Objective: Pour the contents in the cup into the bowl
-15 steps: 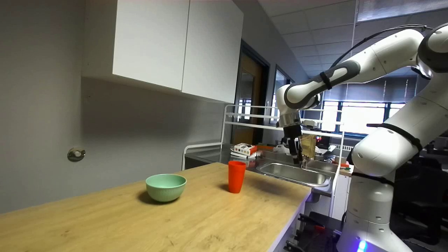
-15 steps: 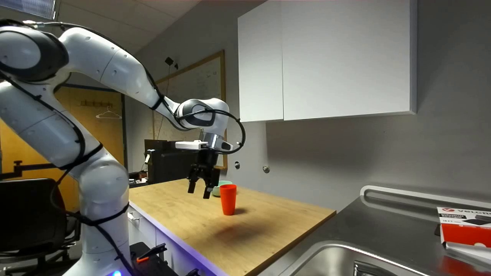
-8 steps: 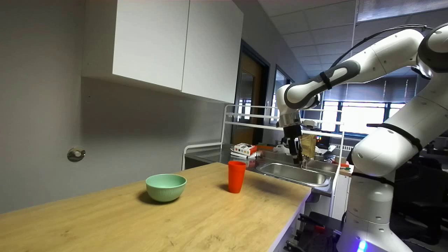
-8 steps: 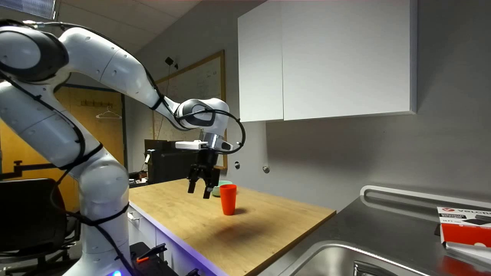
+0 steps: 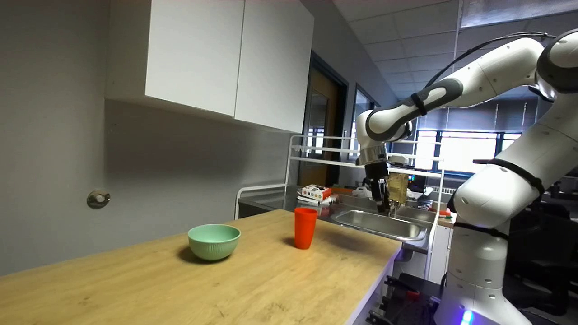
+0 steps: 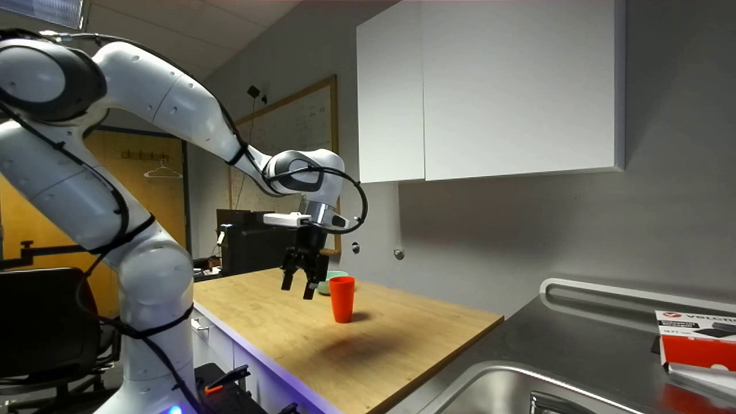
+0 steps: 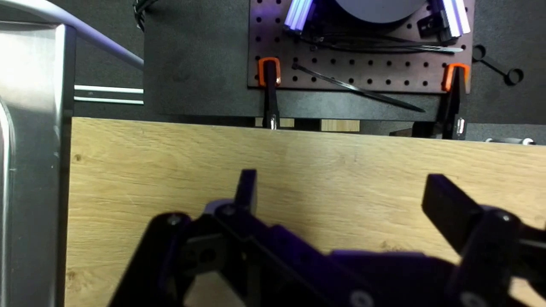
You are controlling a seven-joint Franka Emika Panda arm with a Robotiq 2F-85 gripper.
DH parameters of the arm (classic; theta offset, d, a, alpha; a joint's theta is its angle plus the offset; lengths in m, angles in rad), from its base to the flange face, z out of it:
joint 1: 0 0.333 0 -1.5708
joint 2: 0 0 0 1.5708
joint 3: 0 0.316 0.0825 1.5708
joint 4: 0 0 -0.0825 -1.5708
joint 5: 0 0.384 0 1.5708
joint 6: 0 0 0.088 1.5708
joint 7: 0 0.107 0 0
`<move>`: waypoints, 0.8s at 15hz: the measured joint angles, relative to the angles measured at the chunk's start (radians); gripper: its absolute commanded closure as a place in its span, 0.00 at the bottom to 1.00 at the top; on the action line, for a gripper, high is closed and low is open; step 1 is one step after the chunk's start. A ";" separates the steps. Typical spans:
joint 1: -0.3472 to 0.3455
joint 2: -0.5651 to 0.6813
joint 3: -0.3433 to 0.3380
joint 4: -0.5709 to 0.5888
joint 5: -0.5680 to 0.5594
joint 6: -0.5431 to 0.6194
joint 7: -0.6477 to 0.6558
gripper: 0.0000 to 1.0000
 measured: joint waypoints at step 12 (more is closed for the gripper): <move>0.036 0.081 0.100 0.045 0.167 0.232 0.275 0.00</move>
